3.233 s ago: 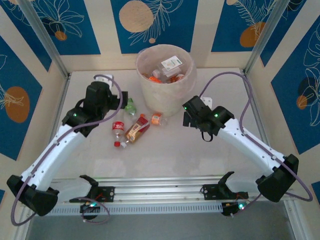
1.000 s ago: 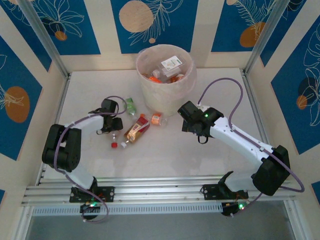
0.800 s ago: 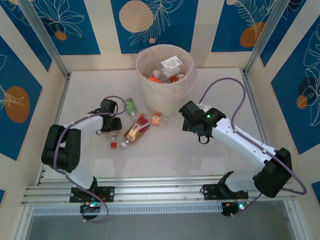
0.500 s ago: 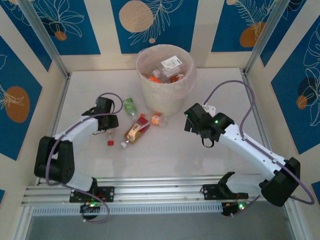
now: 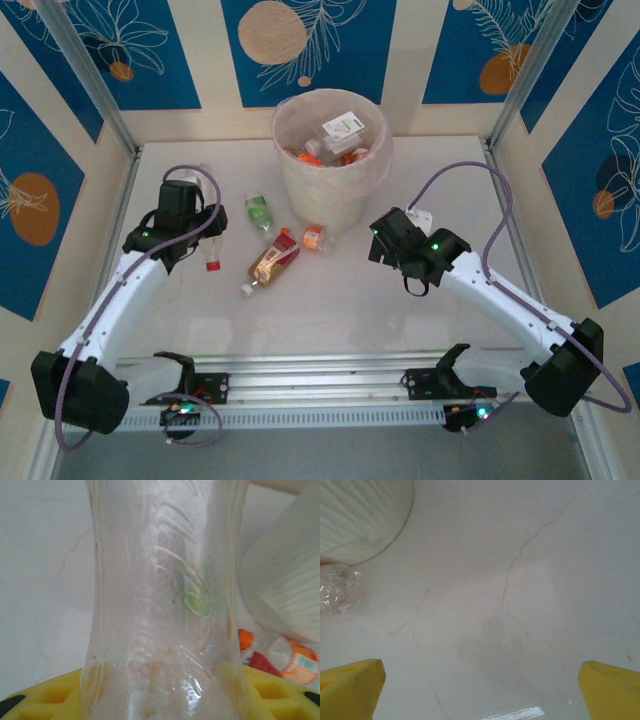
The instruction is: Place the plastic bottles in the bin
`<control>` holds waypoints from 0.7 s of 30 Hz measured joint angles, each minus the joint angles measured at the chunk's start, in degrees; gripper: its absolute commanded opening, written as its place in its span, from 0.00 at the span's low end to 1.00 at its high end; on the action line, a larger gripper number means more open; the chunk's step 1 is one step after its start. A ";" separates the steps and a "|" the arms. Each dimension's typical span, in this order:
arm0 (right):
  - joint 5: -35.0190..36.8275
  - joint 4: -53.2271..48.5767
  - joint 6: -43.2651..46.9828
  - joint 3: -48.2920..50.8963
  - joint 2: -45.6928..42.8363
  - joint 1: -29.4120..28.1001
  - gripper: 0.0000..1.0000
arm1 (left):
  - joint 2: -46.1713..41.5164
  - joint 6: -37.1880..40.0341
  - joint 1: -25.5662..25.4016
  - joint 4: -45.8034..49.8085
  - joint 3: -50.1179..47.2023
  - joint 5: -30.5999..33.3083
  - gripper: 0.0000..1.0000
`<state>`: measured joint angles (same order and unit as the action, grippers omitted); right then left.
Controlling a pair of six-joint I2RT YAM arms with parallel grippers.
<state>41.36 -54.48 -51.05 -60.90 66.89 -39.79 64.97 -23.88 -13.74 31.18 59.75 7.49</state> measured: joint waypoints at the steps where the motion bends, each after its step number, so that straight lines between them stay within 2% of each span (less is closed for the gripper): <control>1: 0.13 0.00 0.02 0.00 -0.02 0.00 0.99 | -0.35 -0.02 -0.57 0.17 0.87 -0.70 0.46; 13: 0.63 0.00 -0.22 0.00 -1.22 0.00 0.99 | -0.70 0.55 -10.05 0.52 14.49 -3.50 0.44; 21: 0.63 -0.04 -0.42 0.02 -1.57 0.00 0.99 | 6.60 2.64 -14.73 -3.04 26.71 -5.38 0.44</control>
<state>42.00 -54.52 -51.46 -60.88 65.32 -39.79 71.57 -21.23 -28.47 28.14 86.46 2.11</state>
